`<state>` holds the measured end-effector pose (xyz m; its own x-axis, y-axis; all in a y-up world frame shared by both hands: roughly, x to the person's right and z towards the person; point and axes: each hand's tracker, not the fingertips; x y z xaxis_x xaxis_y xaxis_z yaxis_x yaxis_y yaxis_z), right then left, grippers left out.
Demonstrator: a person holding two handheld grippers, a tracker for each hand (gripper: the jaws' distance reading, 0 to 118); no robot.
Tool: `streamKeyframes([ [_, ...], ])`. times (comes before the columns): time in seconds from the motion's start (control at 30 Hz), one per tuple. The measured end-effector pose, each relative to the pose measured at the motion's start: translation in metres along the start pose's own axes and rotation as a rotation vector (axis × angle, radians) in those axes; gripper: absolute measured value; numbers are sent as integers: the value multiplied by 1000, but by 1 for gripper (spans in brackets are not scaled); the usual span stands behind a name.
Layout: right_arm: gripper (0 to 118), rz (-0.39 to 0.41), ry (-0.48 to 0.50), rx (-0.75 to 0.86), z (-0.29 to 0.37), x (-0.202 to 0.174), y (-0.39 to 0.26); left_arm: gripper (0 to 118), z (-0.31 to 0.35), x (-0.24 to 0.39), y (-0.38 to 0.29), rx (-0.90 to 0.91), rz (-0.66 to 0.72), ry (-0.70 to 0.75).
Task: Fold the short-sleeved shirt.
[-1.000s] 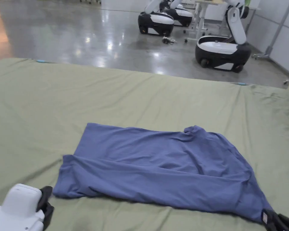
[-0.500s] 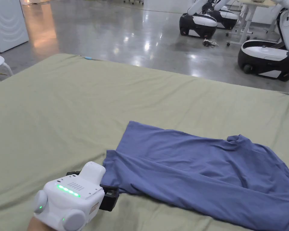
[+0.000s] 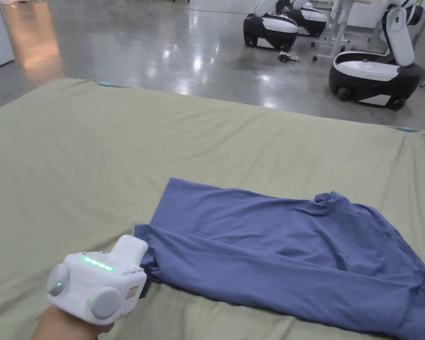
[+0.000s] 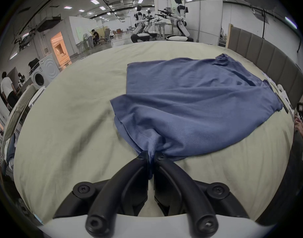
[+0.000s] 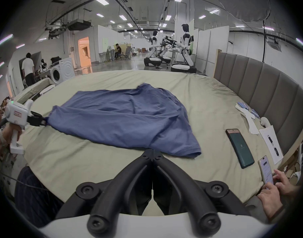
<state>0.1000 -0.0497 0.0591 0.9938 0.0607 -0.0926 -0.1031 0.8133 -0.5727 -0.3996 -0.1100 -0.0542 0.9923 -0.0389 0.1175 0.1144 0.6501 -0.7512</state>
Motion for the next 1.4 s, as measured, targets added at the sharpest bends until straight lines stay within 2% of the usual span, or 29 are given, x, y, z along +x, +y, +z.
streamKeyframes([
  [0.1,1,6,-44,-25,-15,22,0,3,21,2,5,22,1,-7],
  [0.13,13,1,-44,-45,-24,31,1,3,25,2,8,37,4,-10],
  [0.17,41,-6,-30,-73,-34,40,2,3,29,1,11,54,6,-9],
  [0.2,89,-3,-26,-117,-45,46,3,3,32,0,15,60,8,-13],
  [0.23,117,13,-43,-156,-58,52,2,3,43,5,18,68,11,-13],
  [0.27,113,47,-70,-82,-57,56,0,3,45,5,21,79,11,-10],
  [0.33,116,88,-115,-138,-86,69,4,3,46,6,25,89,6,-5],
  [0.4,116,67,-102,-176,-106,78,6,3,46,10,25,90,-4,1],
  [0.47,108,41,-101,-204,-124,86,1,3,42,11,26,87,-12,13],
  [0.5,91,8,-77,-232,-132,89,2,3,42,12,25,84,-14,16],
  [0.53,49,-19,-74,-256,-139,92,4,3,39,11,24,77,-9,18],
  [0.57,21,-56,-63,-269,-140,93,6,3,37,10,24,75,-2,19],
  [0.6,15,-106,-29,-278,-143,95,6,3,34,9,23,74,11,18],
  [0.63,13,-146,-5,-293,-143,94,8,3,34,8,22,68,35,6],
  [0.67,12,-144,-27,-299,-143,93,11,3,32,5,22,50,70,-9],
  [0.73,11,-171,-11,-262,-132,99,19,2,31,-2,21,50,85,-23],
  [0.77,11,-188,-6,-251,-125,101,25,2,35,-5,21,49,82,-17],
  [0.93,11,-167,26,-194,-64,106,69,2,66,-18,32,54,50,-59],
  [1.13,11,-246,40,-173,-2,124,100,2,122,-21,45,79,3,-59],
  [1.27,11,-236,37,-248,9,127,81,2,145,-22,25,45,-9,-68],
  [1.33,11,-209,32,-314,2,121,56,2,134,-25,5,-2,-1,-57],
  [1.4,11,-220,15,-370,-16,115,22,2,114,-27,-15,-68,34,-67],
])
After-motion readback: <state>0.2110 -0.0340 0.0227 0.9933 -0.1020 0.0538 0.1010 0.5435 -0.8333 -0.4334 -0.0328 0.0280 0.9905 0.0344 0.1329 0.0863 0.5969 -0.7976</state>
